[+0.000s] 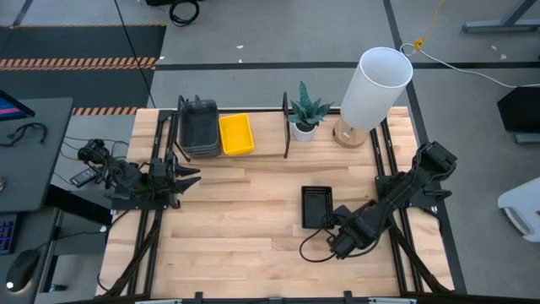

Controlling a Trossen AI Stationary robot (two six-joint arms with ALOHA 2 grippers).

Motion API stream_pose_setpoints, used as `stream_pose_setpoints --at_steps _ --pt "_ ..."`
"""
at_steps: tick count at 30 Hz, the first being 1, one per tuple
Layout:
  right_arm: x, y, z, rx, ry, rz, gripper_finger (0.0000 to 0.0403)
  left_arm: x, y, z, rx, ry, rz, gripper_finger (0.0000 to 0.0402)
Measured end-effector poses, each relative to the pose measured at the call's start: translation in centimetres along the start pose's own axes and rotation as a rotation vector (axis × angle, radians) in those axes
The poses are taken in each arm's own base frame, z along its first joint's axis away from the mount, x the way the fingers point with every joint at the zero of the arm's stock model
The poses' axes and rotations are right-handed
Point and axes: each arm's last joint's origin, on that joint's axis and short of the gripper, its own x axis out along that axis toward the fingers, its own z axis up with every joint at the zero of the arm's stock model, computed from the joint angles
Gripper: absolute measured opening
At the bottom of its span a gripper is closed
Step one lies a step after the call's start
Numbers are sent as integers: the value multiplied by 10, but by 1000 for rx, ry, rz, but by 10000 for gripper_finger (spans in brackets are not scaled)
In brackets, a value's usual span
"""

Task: Stack baskets on shelf by color
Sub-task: Stack the bottom black bin on the top black bin

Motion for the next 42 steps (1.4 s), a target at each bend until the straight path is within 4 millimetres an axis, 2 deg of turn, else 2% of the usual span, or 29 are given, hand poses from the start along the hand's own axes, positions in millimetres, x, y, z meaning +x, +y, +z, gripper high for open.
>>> stream_pose_setpoints --at_steps 3,8,15,19,23,28,33,42 --pt "-7 3 -2 -26 16 7 15 0 0 0 0 0 0 117" --pt "-33 10 -6 -55 -14 8 10 0 0 0 0 0 0 117" --pt "-76 12 -7 -72 -130 -10 10 0 0 0 0 0 0 117" --pt "-91 13 -4 -103 -195 -11 10 0 0 0 0 0 0 117" --pt "-101 17 2 -189 -337 21 10 0 0 0 0 0 0 117" --pt "-102 26 13 -337 -452 42 10 0 0 0 0 0 0 117" --pt "-90 46 23 -484 -494 42 10 0 0 0 0 0 0 117" --pt "-48 68 32 -705 -350 -100 10 0 0 0 -1 -1 0 117"
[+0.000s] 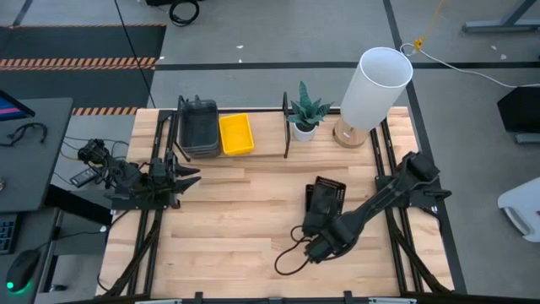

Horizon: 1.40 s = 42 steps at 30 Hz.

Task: Stack baskets on shelf by color
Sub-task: Stack the bottom black bin on the top black bin

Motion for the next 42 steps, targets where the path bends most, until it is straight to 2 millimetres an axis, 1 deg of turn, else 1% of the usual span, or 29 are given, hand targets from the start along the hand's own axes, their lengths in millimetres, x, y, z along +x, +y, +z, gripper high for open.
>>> stream_pose_setpoints --at_steps 3,6,15,18,29,35,42 --pt "7 6 -2 -95 46 9 12 0 0 0 0 0 0 117" --pt "11 9 -2 -138 63 7 18 0 0 0 0 0 0 117" --pt "-3 12 6 -155 41 64 17 0 0 0 1 0 0 117" --pt "-6 13 8 -150 35 76 24 0 0 0 0 0 0 117" --pt "-6 13 8 -138 59 96 46 0 0 0 1 0 0 117" --pt "-6 13 8 -139 60 97 66 0 0 0 1 0 0 117" --pt "-7 13 7 -157 109 136 101 0 0 0 1 0 0 117"
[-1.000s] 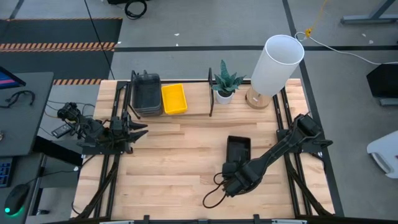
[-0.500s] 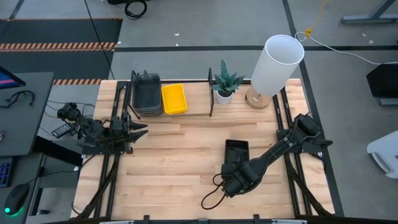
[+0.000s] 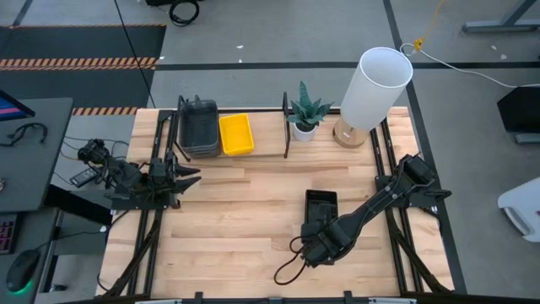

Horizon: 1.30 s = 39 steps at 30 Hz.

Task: Stack baskets on shelf by color
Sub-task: Stack the bottom black bin on the top black bin, then put the stacked black bins on the shelf

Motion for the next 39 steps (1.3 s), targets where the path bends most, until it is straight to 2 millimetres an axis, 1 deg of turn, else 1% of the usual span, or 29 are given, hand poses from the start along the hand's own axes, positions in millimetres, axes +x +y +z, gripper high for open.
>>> stream_pose_setpoints --at_steps 8,11,20,24,28,33,39 --pt "-4 -3 2 22 -2 30 131 0 0 0 0 0 0 117" --pt "-4 -4 3 42 -40 -6 144 0 0 0 0 0 -1 117" --pt "0 -1 9 75 -90 -4 207 0 0 0 0 0 0 117" --pt "1 -3 11 84 -103 -15 226 0 0 0 0 0 -1 117" --pt "8 -5 13 96 -109 -10 229 0 0 0 0 0 -1 117" --pt "26 -10 11 112 -86 -6 221 0 0 0 0 0 0 117" --pt "45 -13 12 141 -87 56 209 0 0 0 0 0 -1 117"
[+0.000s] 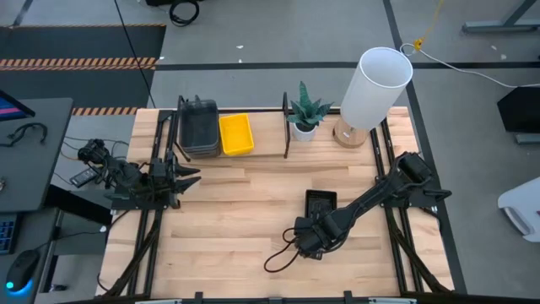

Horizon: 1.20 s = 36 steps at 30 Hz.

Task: Stack baskets on shelf by color
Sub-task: Put the stacked black bins on the shelf

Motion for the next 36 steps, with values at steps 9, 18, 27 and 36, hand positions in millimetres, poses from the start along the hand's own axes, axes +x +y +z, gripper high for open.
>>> stream_pose_setpoints --at_steps 9,18,27,36 --pt "11 -4 -6 -43 24 -2 147 0 0 0 0 0 0 117" --pt "11 -4 -6 -92 26 9 20 0 0 0 0 0 0 117" --pt "2 -3 13 -194 -62 30 19 0 0 0 0 0 0 117" --pt "-5 -10 50 -323 -244 90 15 0 0 0 0 0 0 117"
